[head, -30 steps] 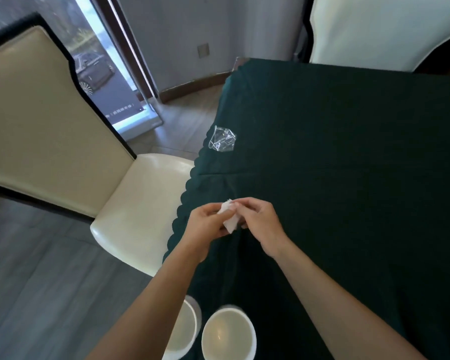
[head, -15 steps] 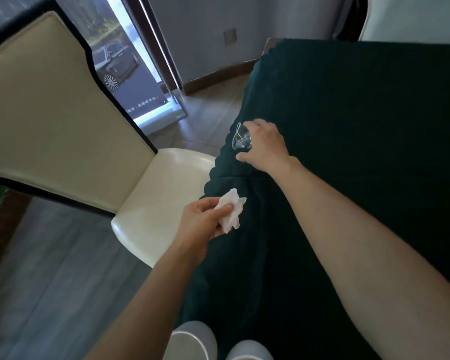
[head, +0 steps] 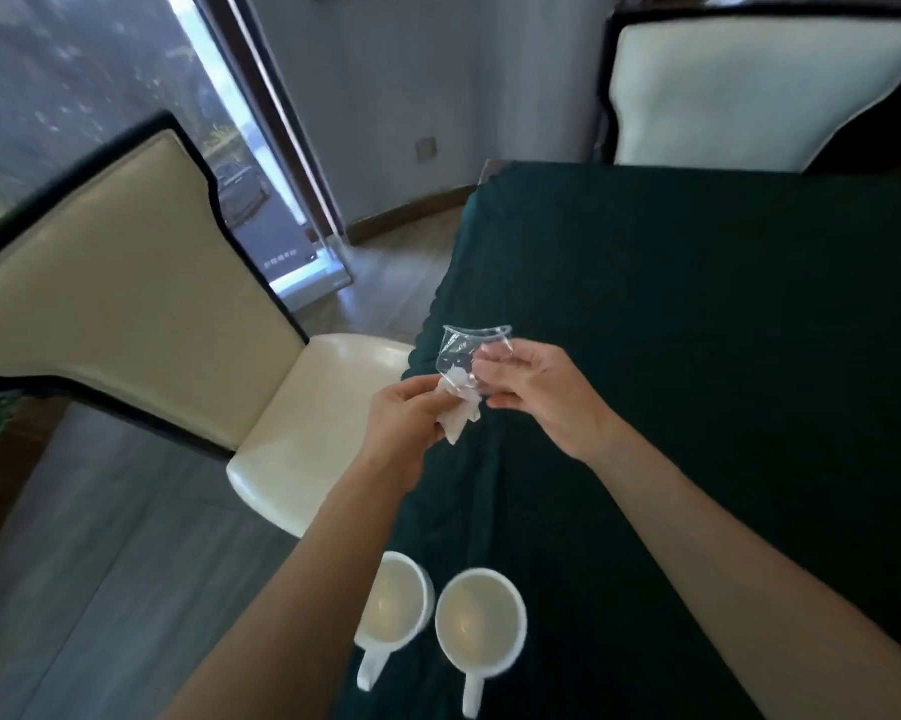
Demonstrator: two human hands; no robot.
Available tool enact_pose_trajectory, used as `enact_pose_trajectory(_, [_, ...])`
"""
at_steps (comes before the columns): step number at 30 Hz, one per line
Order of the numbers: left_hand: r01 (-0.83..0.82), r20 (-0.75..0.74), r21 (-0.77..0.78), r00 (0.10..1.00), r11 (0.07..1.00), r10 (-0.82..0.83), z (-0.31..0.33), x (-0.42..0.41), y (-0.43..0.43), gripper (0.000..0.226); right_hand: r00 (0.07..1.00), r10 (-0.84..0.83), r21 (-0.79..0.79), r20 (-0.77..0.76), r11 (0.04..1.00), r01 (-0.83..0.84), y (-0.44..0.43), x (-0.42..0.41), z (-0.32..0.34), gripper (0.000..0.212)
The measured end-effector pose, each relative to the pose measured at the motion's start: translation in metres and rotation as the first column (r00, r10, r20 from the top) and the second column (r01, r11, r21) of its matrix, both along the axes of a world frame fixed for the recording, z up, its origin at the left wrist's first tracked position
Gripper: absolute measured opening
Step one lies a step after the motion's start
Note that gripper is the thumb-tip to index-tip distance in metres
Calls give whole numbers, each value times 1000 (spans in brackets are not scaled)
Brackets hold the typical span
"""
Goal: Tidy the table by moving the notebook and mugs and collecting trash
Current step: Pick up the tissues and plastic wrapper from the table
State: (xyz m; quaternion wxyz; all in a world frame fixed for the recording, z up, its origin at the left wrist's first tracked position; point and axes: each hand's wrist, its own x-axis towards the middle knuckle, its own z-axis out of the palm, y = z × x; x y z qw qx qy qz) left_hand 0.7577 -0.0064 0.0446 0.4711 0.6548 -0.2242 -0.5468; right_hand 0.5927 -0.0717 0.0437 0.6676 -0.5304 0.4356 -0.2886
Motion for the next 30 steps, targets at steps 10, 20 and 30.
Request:
enact_pose_trajectory(10, [363, -249, -278, 867, 890, -431, 114, -119, 123, 41, 973, -229, -225, -15, 949, 220, 200, -136, 139, 19])
enact_pose_trajectory(20, [685, -348, -421, 482, 594, -804, 167, -262, 285, 46, 818, -574, -249, -29, 797, 550, 405, -278, 173, 21])
enact_pose_trajectory(30, [825, -79, -450, 344, 341, -936, 170, -426, 375, 21, 516, -846, -426, -136, 520, 740, 548, -416, 181, 22])
